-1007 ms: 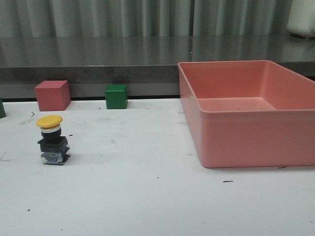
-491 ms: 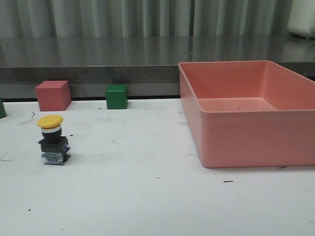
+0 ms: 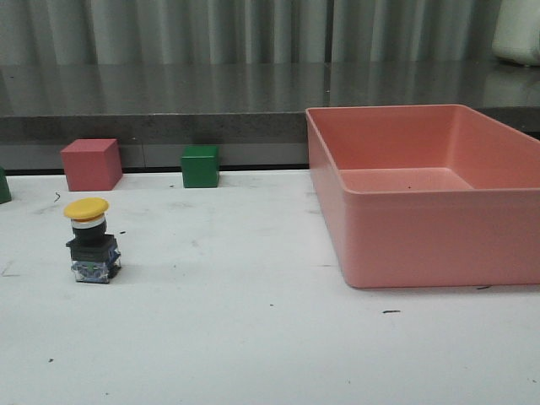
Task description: Place and stand button with both arms
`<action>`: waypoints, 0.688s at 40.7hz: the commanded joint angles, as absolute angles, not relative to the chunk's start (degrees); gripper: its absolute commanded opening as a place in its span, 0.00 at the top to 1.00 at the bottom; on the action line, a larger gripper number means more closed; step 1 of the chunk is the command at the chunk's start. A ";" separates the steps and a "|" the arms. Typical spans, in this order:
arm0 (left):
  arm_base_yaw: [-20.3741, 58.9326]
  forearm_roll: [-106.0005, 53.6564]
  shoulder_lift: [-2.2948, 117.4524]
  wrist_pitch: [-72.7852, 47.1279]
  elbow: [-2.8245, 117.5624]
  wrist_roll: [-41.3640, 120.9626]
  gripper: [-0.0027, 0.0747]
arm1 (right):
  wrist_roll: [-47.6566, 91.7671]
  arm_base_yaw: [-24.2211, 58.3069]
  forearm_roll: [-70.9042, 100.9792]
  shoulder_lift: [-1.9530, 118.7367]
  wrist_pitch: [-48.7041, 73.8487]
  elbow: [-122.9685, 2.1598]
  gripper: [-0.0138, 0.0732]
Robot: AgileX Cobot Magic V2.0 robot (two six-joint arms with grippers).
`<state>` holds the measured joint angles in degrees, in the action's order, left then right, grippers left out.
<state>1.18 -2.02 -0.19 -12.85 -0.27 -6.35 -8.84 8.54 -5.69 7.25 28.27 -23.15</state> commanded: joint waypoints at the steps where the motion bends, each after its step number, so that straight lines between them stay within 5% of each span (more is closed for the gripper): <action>1: 0.24 -2.66 -1.60 -4.35 -1.13 -6.74 0.99 | -8.18 8.22 -6.60 7.92 23.54 -24.64 0.91; 28: 0.13 -2.66 -1.60 -4.66 -1.32 -6.74 0.99 | -8.18 8.22 -6.60 7.92 23.54 -24.64 0.91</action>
